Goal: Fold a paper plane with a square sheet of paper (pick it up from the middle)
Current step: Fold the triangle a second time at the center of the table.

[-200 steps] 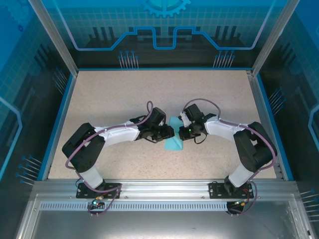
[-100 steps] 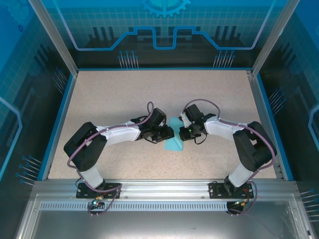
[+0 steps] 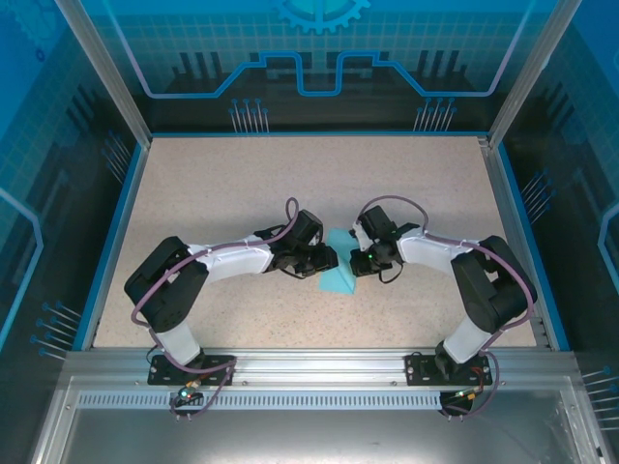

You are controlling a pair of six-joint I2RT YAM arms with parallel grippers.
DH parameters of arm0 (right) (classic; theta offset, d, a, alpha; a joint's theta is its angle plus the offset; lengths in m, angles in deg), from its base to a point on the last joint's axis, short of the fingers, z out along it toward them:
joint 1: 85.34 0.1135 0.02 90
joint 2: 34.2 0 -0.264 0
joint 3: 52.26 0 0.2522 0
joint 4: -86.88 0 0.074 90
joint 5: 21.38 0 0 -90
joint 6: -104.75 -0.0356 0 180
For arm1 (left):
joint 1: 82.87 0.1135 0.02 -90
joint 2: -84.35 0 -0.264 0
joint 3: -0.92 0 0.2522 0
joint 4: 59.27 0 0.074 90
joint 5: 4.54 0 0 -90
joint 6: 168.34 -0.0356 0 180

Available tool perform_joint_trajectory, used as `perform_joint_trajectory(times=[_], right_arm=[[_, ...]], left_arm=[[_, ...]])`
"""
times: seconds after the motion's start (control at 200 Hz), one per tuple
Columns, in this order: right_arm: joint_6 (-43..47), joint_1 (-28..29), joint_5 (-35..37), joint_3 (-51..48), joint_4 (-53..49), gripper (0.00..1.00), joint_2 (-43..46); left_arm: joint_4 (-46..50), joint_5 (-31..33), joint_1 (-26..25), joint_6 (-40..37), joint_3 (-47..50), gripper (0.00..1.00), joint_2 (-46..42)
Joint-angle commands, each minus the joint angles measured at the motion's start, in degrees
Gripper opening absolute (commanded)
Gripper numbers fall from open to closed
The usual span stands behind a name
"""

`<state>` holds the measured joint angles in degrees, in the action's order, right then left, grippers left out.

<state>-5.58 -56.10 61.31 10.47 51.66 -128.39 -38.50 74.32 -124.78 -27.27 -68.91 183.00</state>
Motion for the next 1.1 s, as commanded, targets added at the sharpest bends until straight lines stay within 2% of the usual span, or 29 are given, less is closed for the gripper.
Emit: perform_joint_trajectory(times=[0.0,1.095], right_arm=[[-0.7,-0.8,0.0,-0.6,-0.2,0.08,-0.4],[1.0,-0.8,1.0,4.0,-2.7,0.10,-1.6]], left_arm=[[0.4,0.1,-0.7,0.2,-0.9,0.33,0.9],[1.6,0.1,-1.0,-0.4,-2.0,0.32,2.1]])
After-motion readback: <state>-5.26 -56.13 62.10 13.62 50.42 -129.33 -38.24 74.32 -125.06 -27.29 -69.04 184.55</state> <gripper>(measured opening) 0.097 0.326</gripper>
